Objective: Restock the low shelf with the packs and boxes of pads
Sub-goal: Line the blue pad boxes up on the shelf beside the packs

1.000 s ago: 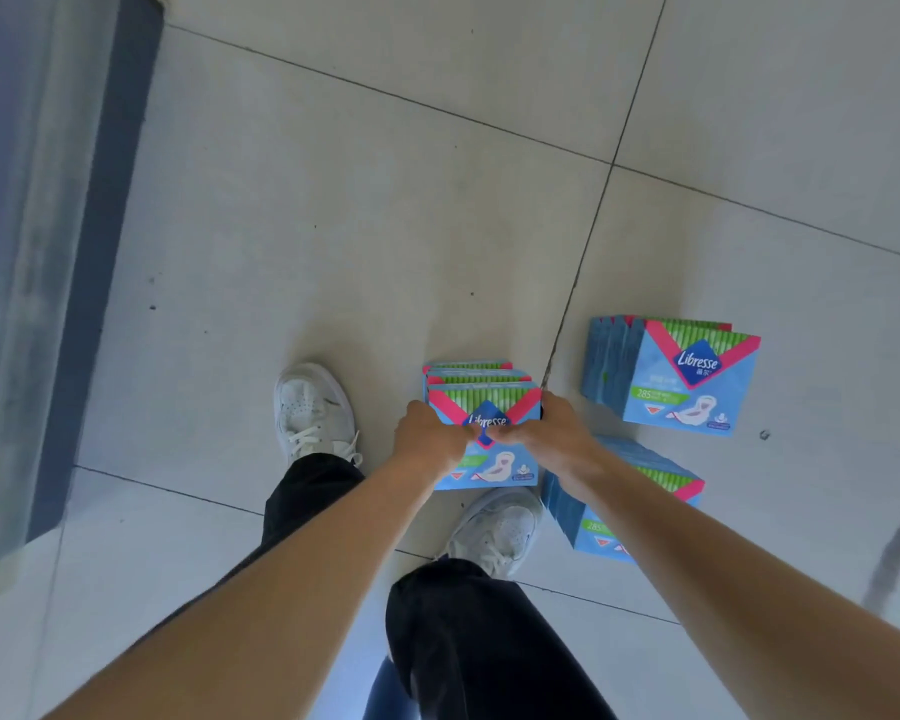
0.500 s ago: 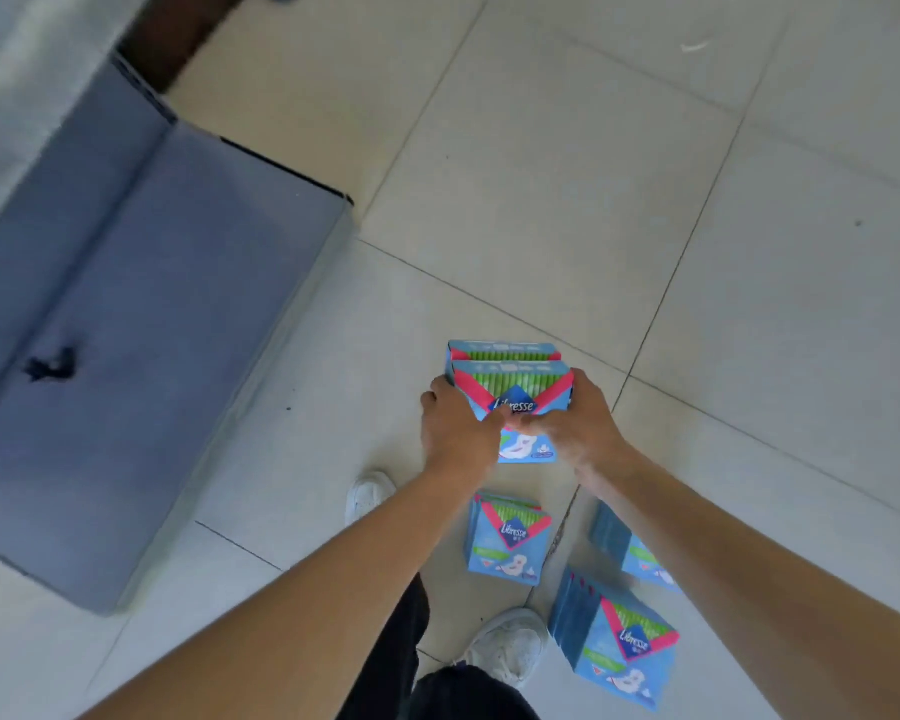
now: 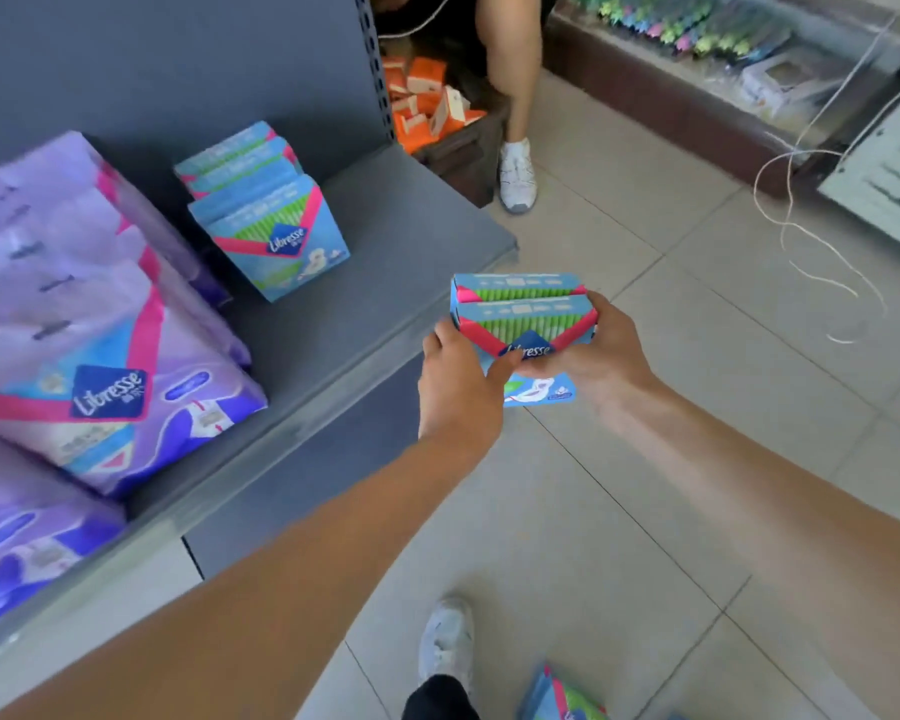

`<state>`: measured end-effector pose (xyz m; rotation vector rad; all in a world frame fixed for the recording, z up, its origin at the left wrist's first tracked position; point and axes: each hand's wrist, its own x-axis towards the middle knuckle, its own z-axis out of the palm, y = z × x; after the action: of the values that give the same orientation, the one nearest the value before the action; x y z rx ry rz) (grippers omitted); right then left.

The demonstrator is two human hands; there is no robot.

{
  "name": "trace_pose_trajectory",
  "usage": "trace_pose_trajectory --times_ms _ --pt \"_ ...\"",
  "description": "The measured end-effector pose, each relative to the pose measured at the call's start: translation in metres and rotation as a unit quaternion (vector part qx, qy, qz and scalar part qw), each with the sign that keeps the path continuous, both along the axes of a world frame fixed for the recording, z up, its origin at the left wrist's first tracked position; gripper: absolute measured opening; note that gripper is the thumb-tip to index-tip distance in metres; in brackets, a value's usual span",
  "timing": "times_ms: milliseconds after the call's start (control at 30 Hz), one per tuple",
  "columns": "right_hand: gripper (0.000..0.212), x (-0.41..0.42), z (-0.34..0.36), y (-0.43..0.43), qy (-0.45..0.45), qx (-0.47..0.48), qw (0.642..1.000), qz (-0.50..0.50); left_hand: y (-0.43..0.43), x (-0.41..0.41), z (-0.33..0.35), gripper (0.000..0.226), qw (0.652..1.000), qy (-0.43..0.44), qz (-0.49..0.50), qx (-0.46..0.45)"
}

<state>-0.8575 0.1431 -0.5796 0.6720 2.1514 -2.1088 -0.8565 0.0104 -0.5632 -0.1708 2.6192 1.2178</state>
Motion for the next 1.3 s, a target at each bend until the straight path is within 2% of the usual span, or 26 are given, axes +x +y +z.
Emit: trace_pose_trajectory --times_ms 233,333,400,467,533,633,867,1100,1300 --pt "0.088 -0.067 0.027 -0.064 0.027 0.027 0.994 0.103 -0.072 -0.024 0.024 0.047 0.995 0.062 0.077 -0.002" --pt "0.081 -0.093 0.028 -0.087 0.032 0.027 0.989 0.14 -0.098 -0.033 0.03 0.057 0.99 0.083 0.067 -0.089" --pt "0.079 -0.112 0.024 -0.101 0.036 0.022 0.988 0.151 -0.112 -0.037 0.03 0.063 0.981 0.055 0.044 -0.184" --pt "0.082 -0.129 0.019 -0.115 0.045 0.032 0.984 0.17 -0.124 -0.041 0.028 0.053 0.963 0.007 0.002 -0.271" --pt "0.084 -0.143 0.014 -0.128 0.055 0.061 0.975 0.204 -0.135 -0.043 0.025 0.043 0.95 -0.027 -0.034 -0.31" --pt "0.083 -0.157 0.003 -0.143 0.068 0.087 0.967 0.23 -0.143 -0.047 0.019 0.044 0.935 -0.012 -0.093 -0.342" --pt "0.087 -0.166 -0.014 -0.161 0.087 0.165 0.968 0.17 -0.151 -0.058 0.011 0.045 0.934 0.025 -0.102 -0.341" --pt "0.08 -0.165 -0.012 -0.16 0.035 0.163 0.966 0.197 -0.149 -0.067 0.012 0.045 0.94 0.046 -0.101 -0.323" --pt "0.081 -0.158 -0.009 -0.159 0.032 0.179 0.96 0.212 -0.146 -0.066 0.012 0.043 0.938 0.036 -0.109 -0.326"
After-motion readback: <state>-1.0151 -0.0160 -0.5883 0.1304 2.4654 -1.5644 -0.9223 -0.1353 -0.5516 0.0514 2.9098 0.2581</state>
